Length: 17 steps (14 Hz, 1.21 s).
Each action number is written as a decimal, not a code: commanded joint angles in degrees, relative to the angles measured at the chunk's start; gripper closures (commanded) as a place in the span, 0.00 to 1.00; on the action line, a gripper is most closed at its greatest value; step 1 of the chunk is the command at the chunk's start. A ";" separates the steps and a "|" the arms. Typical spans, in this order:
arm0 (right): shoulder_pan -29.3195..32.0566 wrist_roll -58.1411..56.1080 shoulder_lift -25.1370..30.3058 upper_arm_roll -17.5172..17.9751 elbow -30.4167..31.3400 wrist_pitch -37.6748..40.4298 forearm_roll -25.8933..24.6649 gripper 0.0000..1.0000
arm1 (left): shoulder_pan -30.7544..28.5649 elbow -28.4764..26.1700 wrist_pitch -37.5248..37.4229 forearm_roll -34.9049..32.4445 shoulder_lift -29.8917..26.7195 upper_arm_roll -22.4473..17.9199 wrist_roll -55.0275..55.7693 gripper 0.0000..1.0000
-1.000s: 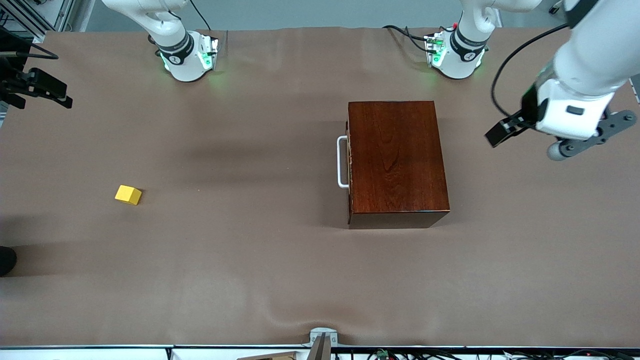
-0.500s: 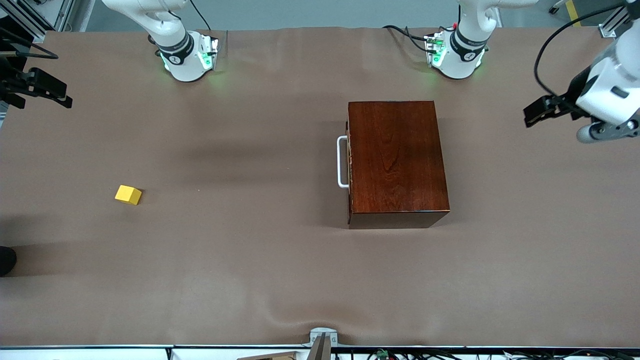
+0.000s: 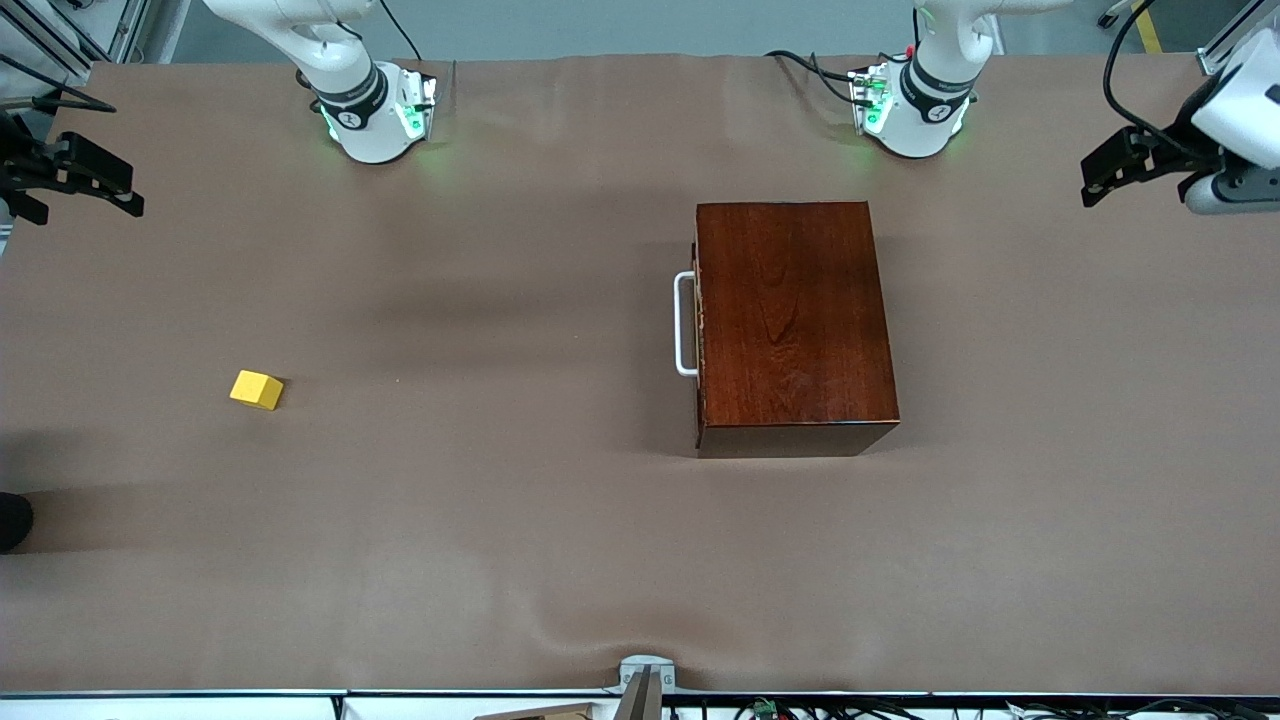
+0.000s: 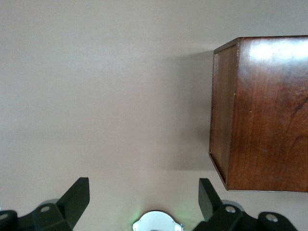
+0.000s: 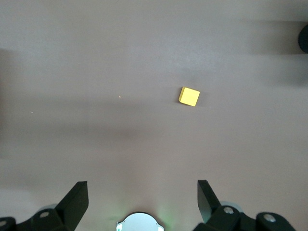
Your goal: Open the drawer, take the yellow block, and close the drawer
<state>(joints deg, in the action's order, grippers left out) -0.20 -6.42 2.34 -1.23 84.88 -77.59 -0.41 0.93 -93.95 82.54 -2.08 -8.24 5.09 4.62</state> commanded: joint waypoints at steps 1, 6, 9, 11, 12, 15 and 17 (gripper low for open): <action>0.99 -1.05 1.35 0.61 1.34 -0.19 -0.03 0.00 | -0.84 -0.37 1.49 2.77 -1.26 0.71 -0.66 0.00; 1.16 -1.05 1.35 0.52 1.25 0.25 -0.03 0.00 | -0.76 0.96 1.22 3.04 -0.03 0.71 -1.72 0.00; 1.16 -1.05 1.35 0.52 1.25 0.25 -0.03 0.00 | -0.76 1.66 1.14 3.04 0.41 0.71 -1.63 0.00; 1.16 -1.05 1.35 0.52 1.25 0.25 -0.03 0.00 | -0.76 1.67 1.05 2.95 0.41 0.63 -1.45 0.00; 1.16 -1.05 1.35 0.52 1.25 0.34 -0.03 0.00 | -0.76 1.67 1.05 3.04 0.41 0.63 -1.28 0.00; 1.25 -1.05 1.35 0.52 1.25 0.34 -0.03 0.00 | -0.76 1.84 0.96 2.95 0.41 0.63 -1.19 0.00; 1.25 -1.05 1.35 0.52 1.25 0.34 -0.03 0.00 | -0.76 1.84 0.96 2.95 0.41 0.63 -0.84 0.00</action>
<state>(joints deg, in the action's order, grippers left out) 0.13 -6.53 2.34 -1.26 85.01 -77.34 -0.41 0.93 -93.29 83.64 -0.31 -8.28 5.37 4.30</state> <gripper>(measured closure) 0.000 0.000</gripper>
